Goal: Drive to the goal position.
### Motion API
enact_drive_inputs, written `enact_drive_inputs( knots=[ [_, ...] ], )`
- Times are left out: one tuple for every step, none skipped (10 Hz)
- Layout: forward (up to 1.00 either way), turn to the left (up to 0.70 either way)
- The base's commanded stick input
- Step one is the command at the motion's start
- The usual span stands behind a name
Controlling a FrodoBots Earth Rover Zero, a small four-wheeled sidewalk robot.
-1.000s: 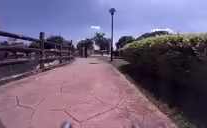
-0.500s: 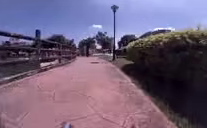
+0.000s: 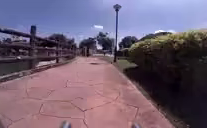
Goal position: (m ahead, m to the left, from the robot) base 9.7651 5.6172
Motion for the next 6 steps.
enact_drive_inputs(
  knots=[
    [0.7,0.0],
    [0.7,0.0],
    [0.7,0.2],
    [0.7,0.35],
    [0.7,0.25],
    [0.7,0.03]
  ],
)
